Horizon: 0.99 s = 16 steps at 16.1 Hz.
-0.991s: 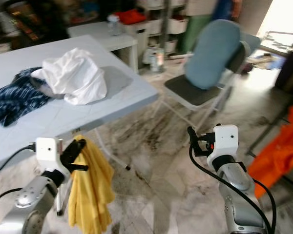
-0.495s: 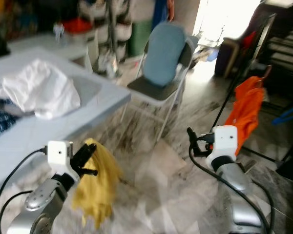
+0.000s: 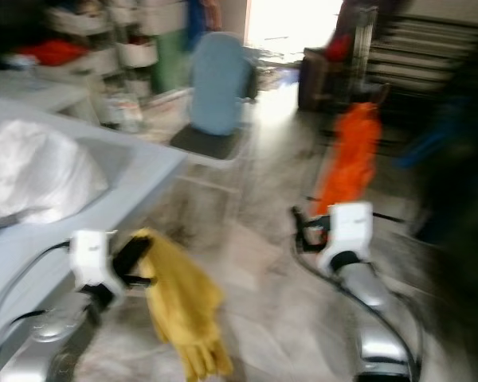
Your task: Hang hanger
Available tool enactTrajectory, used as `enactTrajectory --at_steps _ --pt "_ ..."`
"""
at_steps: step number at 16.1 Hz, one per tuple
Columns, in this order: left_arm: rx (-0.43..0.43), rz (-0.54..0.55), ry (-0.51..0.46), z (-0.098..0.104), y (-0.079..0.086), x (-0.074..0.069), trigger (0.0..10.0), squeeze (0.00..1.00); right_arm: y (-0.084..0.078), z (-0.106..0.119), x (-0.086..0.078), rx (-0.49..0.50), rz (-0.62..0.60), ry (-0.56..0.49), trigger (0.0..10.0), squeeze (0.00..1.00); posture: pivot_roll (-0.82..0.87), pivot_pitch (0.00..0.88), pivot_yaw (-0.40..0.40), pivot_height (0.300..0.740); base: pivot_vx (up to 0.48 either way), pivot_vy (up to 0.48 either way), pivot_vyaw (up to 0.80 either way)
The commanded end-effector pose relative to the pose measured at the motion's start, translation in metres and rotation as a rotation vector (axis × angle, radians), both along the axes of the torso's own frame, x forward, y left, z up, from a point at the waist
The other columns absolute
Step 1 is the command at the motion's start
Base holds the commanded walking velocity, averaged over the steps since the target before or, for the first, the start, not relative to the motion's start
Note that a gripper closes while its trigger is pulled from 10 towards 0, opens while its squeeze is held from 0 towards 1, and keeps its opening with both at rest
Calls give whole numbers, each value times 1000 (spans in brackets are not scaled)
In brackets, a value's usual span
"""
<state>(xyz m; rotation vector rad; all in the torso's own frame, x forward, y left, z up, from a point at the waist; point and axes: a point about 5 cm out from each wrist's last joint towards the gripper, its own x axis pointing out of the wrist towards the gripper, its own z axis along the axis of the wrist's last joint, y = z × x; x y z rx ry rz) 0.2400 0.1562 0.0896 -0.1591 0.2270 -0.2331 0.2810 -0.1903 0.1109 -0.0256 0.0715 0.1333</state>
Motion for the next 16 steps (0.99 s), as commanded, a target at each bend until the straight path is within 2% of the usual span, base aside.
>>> enactTrajectory --at_steps 1,4,9,16 --pt "-3 -20 -40 9 -6 4 10000 0 -5 3 1 -9 -16 -9 10000 0 -86 0 -25 740 0 364 -800" --pt "11 -18 -62 11 -8 5 10000 0 -4 3 2 -7 -15 -9 10000 0 -86 0 -27 740 0 121 -581" --pt "6 -40 -61 11 -13 7 10000 0 -2 3 2 -3 -12 -7 10000 0 -88 0 -33 740 0 0 0" --pt "-51 -108 -74 15 -18 5 10000 0 4 2 4 0 6 -6 10000 0 -87 0 -34 740 0 0 -753"
